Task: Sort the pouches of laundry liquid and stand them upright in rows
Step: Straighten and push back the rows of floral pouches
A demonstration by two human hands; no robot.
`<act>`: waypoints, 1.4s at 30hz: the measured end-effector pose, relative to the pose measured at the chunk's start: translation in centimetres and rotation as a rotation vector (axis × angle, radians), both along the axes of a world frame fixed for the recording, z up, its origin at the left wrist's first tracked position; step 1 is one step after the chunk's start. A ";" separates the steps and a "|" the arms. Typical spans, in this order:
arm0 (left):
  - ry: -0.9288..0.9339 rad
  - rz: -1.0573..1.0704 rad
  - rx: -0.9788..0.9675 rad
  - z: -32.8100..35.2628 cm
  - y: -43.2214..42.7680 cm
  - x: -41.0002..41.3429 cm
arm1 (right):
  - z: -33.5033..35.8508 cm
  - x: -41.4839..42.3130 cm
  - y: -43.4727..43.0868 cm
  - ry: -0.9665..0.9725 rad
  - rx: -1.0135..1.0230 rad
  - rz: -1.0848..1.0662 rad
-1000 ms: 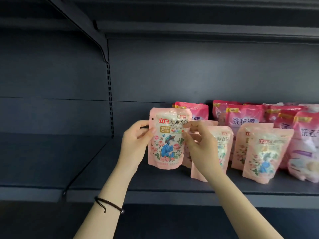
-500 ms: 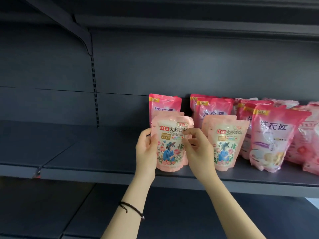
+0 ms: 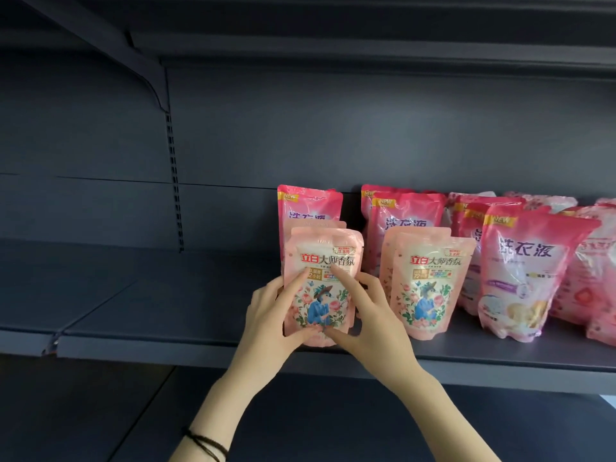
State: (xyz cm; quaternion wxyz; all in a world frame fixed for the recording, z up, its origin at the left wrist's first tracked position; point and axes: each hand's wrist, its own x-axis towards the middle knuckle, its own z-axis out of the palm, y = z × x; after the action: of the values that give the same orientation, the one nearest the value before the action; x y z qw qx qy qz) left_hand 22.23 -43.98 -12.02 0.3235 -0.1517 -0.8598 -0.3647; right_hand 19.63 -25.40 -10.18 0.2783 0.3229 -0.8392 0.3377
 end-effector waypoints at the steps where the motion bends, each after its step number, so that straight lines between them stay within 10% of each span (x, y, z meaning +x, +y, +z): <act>1: -0.014 0.014 -0.033 0.0 -0.2 -0.1 | -0.2 0.0 0.0 0.007 0.030 -0.007; 11: 0.016 0.102 -0.078 0.4 0.8 -1.8 | -0.4 -1.5 0.0 0.077 0.069 -0.152; 28: -0.048 0.088 -0.065 0.4 -2.2 -2.0 | -0.3 -3.5 -2.3 -0.225 -0.082 0.235; 42: 0.120 0.200 -0.494 11.9 -6.0 -1.8 | 10.0 -2.4 -0.9 0.170 0.322 -0.237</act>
State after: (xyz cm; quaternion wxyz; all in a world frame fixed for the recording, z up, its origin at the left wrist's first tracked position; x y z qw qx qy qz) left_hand 20.45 -49.96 -0.13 0.3614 -0.1618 -0.9127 -0.1007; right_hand 17.24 -26.33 -0.17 0.3306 0.2896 -0.8879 0.1359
